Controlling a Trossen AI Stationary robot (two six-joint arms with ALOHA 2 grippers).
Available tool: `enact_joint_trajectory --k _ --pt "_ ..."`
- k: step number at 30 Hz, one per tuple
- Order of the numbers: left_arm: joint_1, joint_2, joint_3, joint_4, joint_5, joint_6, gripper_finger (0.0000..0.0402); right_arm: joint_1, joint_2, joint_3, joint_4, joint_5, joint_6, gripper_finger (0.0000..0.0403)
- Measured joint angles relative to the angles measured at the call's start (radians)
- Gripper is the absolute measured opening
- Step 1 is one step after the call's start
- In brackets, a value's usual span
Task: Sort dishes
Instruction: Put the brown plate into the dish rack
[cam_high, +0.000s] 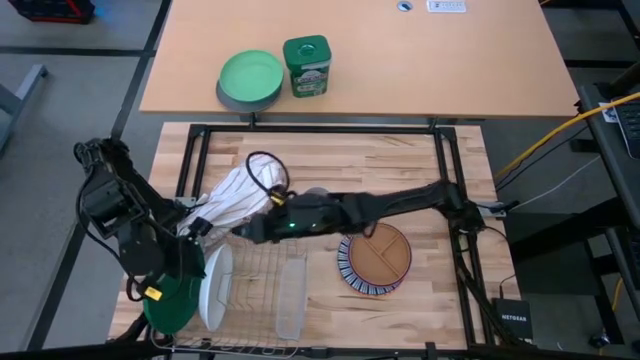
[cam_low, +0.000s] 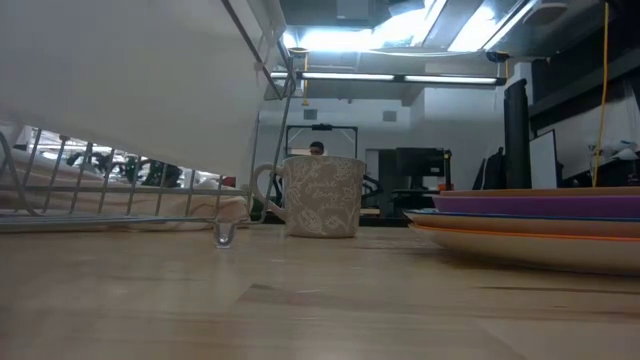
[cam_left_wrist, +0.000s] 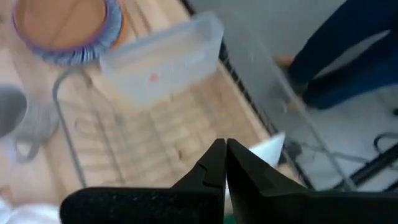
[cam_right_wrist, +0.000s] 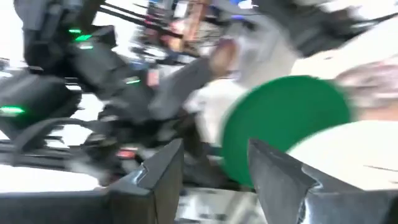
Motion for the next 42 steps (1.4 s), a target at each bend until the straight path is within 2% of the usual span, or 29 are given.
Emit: enact_joint_trajectory --k 5,13,18,22,26,32,37,42 --pt "0.001 0.006 0.0 0.105 -0.046 0.063 0.0003 -0.002 -0.122 -0.001 -0.338 0.078 -0.074 0.0179" --pt "0.022 0.006 0.0 0.142 -0.264 0.071 0.0003 0.001 -0.317 0.0 -0.864 0.207 -0.099 0.0179" --pt "0.085 0.007 0.0 0.202 -0.358 0.023 0.0003 0.001 -0.399 0.0 -1.156 0.213 -0.149 0.0179" --pt "0.153 0.02 0.0 0.305 -0.388 -0.022 0.0003 0.001 -0.418 -0.002 -1.346 0.191 -0.214 0.0179" --pt "0.224 0.056 0.0 0.427 -0.389 -0.011 0.0003 0.0 -0.446 -0.043 -1.309 0.107 -0.425 0.0179" --pt "0.315 0.157 0.0 0.608 -0.388 0.023 0.0003 0.0 -0.48 -0.113 -1.336 0.037 -0.572 0.0179" --pt "0.361 0.257 0.0 0.728 -0.386 0.008 0.0003 0.0 -0.565 -0.212 -1.33 0.012 -0.637 0.0179" --pt "0.383 0.349 0.0 0.852 -0.385 -0.027 0.0003 0.001 -0.684 -0.388 -1.334 0.002 -0.583 0.0179"
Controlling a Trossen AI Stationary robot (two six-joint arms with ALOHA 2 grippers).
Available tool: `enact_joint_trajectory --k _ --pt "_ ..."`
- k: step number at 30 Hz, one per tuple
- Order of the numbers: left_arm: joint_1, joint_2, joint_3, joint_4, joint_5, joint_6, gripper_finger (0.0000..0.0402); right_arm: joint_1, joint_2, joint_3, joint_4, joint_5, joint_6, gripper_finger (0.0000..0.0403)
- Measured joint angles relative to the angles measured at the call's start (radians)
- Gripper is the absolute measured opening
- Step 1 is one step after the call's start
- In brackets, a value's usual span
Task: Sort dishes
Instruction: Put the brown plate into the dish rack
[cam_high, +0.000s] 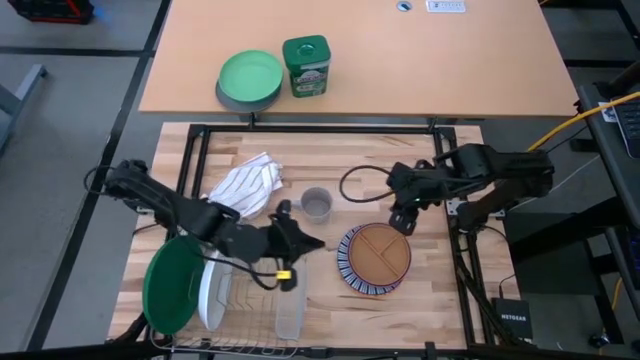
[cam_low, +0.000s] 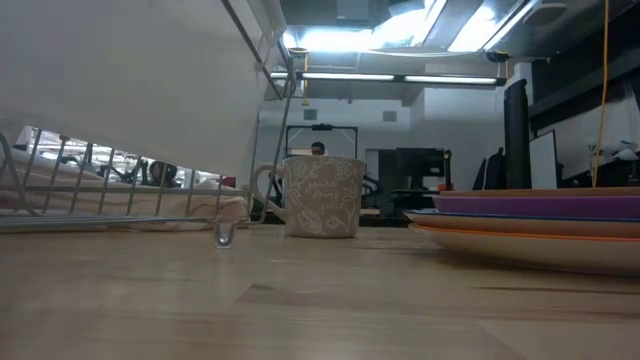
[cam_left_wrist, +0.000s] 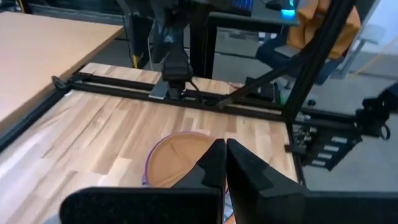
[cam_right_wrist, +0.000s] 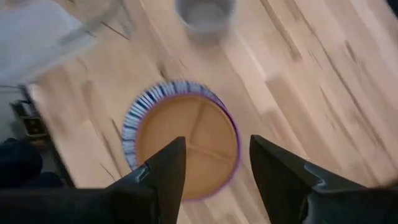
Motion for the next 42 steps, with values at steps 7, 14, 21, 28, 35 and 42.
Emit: enact_joint_trajectory --k 7,14,21,28,35,42 --pt "0.004 0.065 0.0 0.098 0.007 0.011 0.0003 0.0 -0.09 -0.285 0.009 -0.031 0.183 0.0179" --pt "0.006 0.076 0.0 0.112 0.007 0.015 0.0003 -0.001 -0.077 -0.53 0.146 -0.108 0.207 0.0179" --pt "0.012 0.076 0.0 0.114 0.007 0.062 0.0003 -0.001 -0.074 -0.699 0.415 -0.171 0.174 0.0179" --pt "0.017 0.076 0.0 0.113 0.007 0.098 0.0003 -0.001 -0.071 -0.793 0.511 -0.074 0.172 0.0179" --pt "0.02 0.076 0.0 0.108 0.007 0.098 0.0003 -0.001 -0.071 -0.876 0.616 -0.049 0.171 0.0179" --pt "0.02 0.076 0.0 0.078 0.006 0.098 0.0003 -0.001 -0.071 -0.943 0.634 -0.025 0.171 0.0179"
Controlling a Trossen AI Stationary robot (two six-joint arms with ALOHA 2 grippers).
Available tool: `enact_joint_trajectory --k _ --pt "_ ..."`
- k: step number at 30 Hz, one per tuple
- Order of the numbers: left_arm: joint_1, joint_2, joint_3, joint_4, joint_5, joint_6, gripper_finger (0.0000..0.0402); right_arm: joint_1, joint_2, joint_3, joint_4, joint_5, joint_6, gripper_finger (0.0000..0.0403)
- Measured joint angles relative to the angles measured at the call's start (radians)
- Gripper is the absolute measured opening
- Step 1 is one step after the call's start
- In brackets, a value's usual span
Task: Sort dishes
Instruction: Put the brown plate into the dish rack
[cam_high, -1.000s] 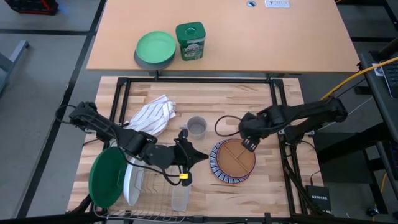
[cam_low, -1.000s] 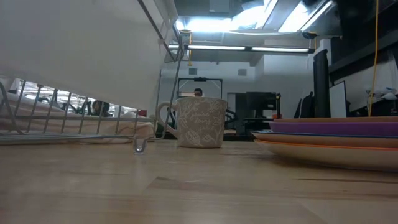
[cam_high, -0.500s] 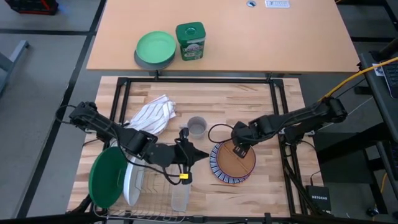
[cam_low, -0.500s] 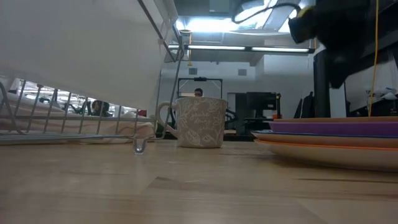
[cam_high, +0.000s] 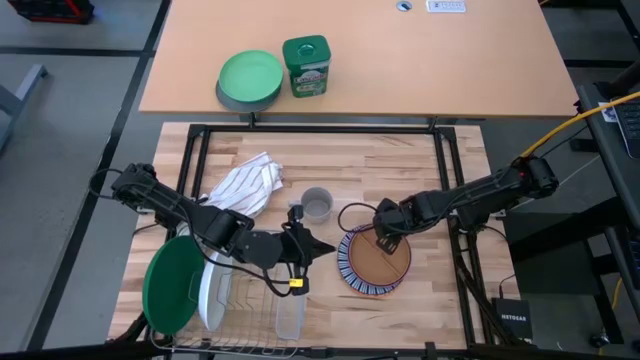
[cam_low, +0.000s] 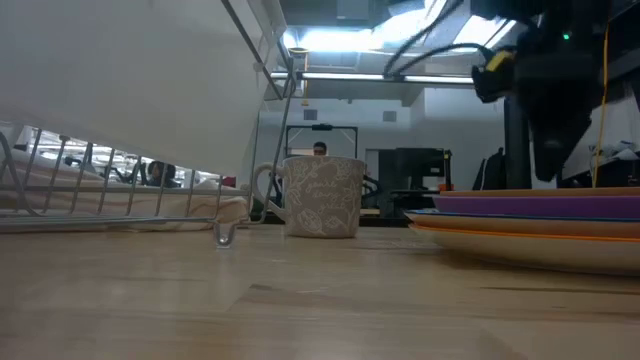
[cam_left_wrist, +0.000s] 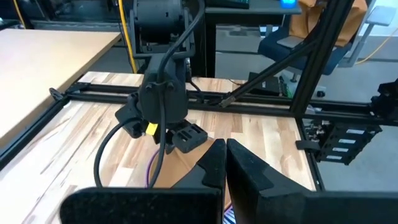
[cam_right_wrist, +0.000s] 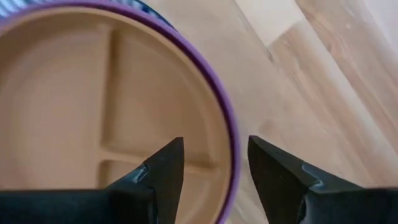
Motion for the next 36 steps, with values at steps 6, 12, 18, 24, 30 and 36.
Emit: enact_joint_trajectory --k 6,12,18,24,30,36 --pt "0.0 0.0 0.0 -0.002 0.0 0.0 0.0003 0.0 0.0 -0.047 0.001 0.008 0.0 0.0179" --pt "0.001 0.0 0.0 -0.001 0.0 0.0 0.0003 0.0 0.0 -0.089 0.001 -0.006 0.002 0.0179" --pt "0.002 0.0 0.0 -0.001 0.0 0.0 0.0003 0.0 0.0 -0.089 0.003 -0.004 0.002 0.0165" --pt "0.007 0.0 0.0 -0.001 0.0 0.0 0.0003 0.0 0.0 -0.089 0.017 0.01 0.003 0.0102" --pt "0.006 0.0 0.0 -0.001 0.0 0.0 0.0003 0.0 0.0 -0.089 0.063 0.01 0.002 0.0032" --pt "0.006 0.0 0.0 -0.001 0.0 -0.005 0.0003 0.0 0.0 -0.088 0.079 0.008 0.004 0.0018"
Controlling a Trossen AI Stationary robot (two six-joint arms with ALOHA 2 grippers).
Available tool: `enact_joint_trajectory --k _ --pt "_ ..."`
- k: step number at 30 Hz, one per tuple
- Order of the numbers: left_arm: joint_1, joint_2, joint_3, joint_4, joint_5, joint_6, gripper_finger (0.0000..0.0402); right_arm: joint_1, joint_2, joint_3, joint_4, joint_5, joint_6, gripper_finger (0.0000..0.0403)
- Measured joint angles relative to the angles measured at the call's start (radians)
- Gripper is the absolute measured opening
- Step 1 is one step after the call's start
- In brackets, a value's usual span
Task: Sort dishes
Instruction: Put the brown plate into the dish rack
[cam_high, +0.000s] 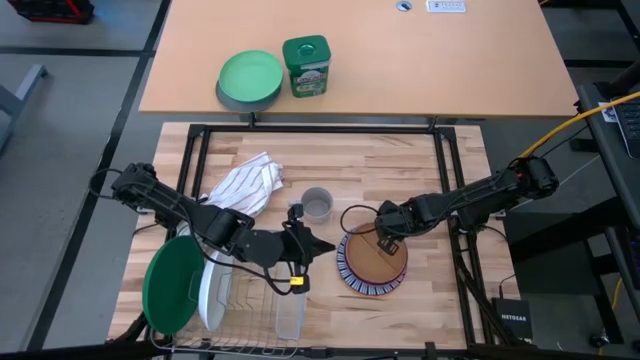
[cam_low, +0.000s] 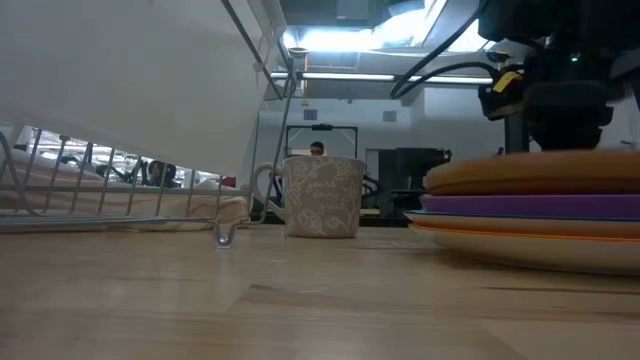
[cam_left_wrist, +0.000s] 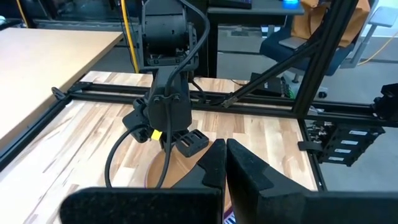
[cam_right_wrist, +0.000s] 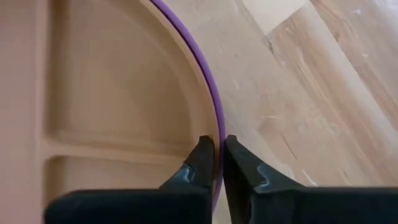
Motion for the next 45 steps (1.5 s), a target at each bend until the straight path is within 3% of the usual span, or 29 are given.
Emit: enact_joint_trajectory --k 4,16,30,38,45 --pt "0.0 0.0 0.0 0.0 0.0 -0.012 0.0003 0.0 0.0 0.0 0.0 -0.028 0.001 0.0031" --pt "0.0 0.0 0.0 0.0 0.0 -0.022 0.0003 0.0 -0.011 0.0 0.038 -0.124 0.0 0.0017" --pt "0.001 0.0 0.0 0.004 0.0 -0.022 0.0003 0.0 -0.015 0.0 0.112 -0.359 0.008 0.0016" --pt "0.011 0.018 0.0 0.047 0.099 0.08 0.001 0.0 -0.015 0.001 0.213 -0.474 0.042 0.0016" --pt "0.039 0.052 0.0 0.044 0.191 0.042 0.0062 0.0 -0.016 0.002 0.231 -0.474 0.061 0.0011"
